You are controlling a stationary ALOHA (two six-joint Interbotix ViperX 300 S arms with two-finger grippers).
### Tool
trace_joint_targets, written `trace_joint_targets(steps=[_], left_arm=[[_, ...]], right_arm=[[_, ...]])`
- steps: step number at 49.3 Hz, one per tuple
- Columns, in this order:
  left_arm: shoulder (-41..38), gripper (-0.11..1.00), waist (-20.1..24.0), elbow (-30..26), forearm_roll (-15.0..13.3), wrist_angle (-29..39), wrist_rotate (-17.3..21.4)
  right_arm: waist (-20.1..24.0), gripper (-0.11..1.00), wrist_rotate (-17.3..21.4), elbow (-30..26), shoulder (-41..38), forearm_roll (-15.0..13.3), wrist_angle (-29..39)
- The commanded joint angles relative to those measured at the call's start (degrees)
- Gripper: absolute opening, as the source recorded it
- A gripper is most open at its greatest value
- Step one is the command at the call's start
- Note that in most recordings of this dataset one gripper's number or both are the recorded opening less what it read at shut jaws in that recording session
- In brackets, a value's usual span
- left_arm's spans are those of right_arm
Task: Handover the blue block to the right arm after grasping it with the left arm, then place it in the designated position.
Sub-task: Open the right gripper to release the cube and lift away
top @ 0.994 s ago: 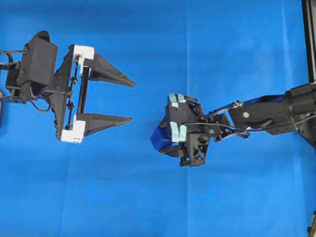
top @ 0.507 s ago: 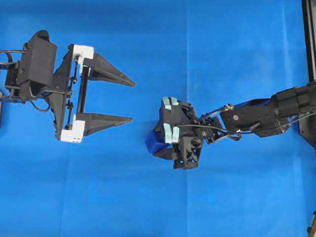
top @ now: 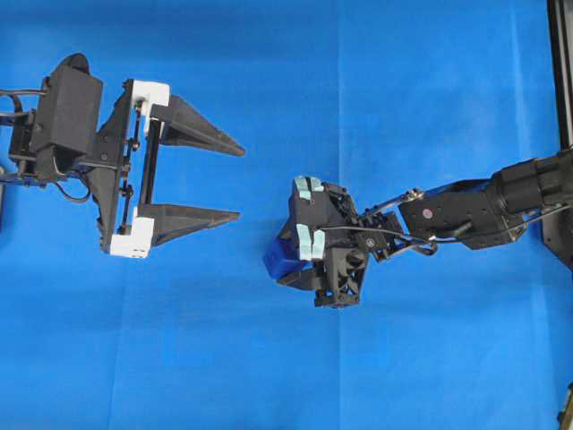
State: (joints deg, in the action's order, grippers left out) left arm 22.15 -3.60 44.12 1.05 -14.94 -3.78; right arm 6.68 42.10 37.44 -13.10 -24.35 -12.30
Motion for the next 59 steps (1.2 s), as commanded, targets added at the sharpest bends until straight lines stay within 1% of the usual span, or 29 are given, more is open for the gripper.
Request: trace_joint_targets(steps=[1,15,16,20,22,24,25,31,42,59], left_arm=[[0.9,0.93,0.2,-0.7,0.1,-0.4,0.1],[1.0,0.93,0.2,-0.7,0.1,-0.3,0.1],[1.0,0.93,0.2,-0.7,0.1,-0.3,0.1],[1.0,0.93,0.2,-0.7,0.1,-0.3,0.0],[1.0,0.93,0.2,-0.7,0.1,-0.3,0.0],[0.9,0.93,0.2,-0.7,0.1,-0.3,0.0],[1.0,0.93,0.2,-0.7,0.2,-0.4,0.0],[1.0,0.93,0.2,-0.8,0.1,-0.3,0.0],[1.0,0.93,0.2,-0.8,0.1,-0.4,0.0],[1.0,0.93,0.2,-0.7,0.1,-0.3,-0.1]], right_arm=[[0.1,0.52,-0.1,-0.8,0.7,0.2,-0.4],[0.4,0.53,0.0,-0.9,0.6,0.6,-0.2],[0.4,0.57,0.0,-0.9,0.7,0.7,-0.1],[0.4,0.80,0.0,-0.9,0.7,0.8,0.5],[0.4,0.89,0.0,-1.0,0.7,0.8,0.9],[0.4,0.95,0.0,-1.1,0.7,0.9,1.2],[0.4,0.96,0.0,-1.1,0.8,0.9,1.3],[0.4,0.89,0.0,-1.1,1.3,0.9,2.2],[0.4,0.91,-0.2,-1.0,6.0,0.8,6.2],[0.5,0.91,-0.5,-0.6,18.1,0.0,15.8]])
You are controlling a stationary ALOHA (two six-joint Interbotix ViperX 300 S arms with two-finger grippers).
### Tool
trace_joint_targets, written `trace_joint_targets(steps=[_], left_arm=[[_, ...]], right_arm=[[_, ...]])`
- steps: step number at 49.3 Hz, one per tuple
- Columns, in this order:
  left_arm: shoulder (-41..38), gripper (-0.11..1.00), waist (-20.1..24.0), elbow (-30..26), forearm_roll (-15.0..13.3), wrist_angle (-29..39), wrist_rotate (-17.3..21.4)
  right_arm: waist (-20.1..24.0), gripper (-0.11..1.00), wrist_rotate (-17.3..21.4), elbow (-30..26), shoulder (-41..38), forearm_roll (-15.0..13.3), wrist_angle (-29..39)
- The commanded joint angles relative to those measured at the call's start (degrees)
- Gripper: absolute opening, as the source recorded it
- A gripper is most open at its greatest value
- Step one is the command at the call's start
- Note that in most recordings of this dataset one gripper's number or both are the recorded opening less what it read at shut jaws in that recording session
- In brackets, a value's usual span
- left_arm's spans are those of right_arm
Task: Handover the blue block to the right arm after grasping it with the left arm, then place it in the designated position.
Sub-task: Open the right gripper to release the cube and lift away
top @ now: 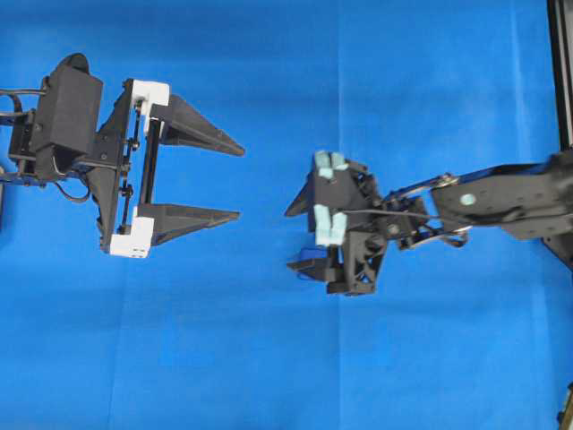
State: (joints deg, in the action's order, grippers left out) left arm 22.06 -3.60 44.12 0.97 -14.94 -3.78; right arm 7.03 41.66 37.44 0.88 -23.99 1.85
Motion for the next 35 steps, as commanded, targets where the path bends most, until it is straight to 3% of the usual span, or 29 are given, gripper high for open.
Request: trace_joint_targets(steps=[1,23,35], left_arm=[[1.1,0.93,0.2,-0.7,0.2,-0.3,-0.1],[1.1,0.93,0.2,-0.7,0.2,-0.4,-0.1],[1.1,0.93,0.2,-0.7,0.2,-0.4,-0.2]], right_arm=[[0.2,0.91,-0.1,-0.5,4.8,-0.3,2.3],[0.9,0.90,-0.2,-0.4,20.7,-1.4,16.9],[1.1,0.90,-0.2,1.6,28.2,-2.6,19.6]])
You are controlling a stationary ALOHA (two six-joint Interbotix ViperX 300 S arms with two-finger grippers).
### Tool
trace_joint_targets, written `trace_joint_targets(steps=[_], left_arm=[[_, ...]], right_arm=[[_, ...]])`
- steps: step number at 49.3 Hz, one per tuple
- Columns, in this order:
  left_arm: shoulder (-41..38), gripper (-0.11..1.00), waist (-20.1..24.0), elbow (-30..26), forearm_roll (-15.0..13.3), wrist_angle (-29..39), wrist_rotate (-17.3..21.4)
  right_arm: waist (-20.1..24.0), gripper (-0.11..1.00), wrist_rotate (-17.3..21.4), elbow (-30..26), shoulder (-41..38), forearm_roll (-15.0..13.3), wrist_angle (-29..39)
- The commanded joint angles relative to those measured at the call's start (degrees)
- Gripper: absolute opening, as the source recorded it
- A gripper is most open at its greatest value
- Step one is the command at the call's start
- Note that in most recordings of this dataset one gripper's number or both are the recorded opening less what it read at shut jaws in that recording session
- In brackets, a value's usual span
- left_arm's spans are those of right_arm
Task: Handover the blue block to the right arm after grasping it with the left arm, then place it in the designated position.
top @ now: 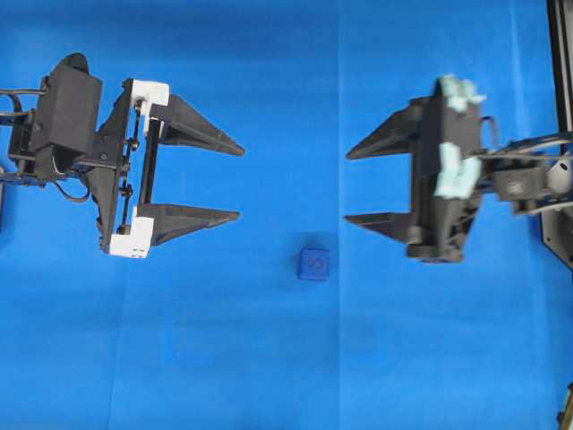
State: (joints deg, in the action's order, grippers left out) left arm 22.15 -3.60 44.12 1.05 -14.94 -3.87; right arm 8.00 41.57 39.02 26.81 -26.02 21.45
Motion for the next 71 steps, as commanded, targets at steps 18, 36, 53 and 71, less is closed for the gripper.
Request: trace_joint_targets(steps=[18,36,53,71], left_arm=[[1.1,0.93,0.2,-0.8,0.1,-0.4,0.0],[1.2,0.93,0.2,-0.6,0.1,-0.5,0.0],[1.6,0.93,0.2,-0.7,0.1,-0.7,0.2],[1.5,0.93,0.2,-0.6,0.1,-0.8,0.2]], right_arm=[[-0.1,0.90,0.2,0.6,3.2,-1.8,-1.1],[-4.2,0.90,0.2,1.3,5.4,-3.5,-11.5],[-5.3,0.90,0.1,1.8,6.2,-4.5,-14.0],[-5.3,0.90,0.1,1.9,6.2,-4.5,-14.1]])
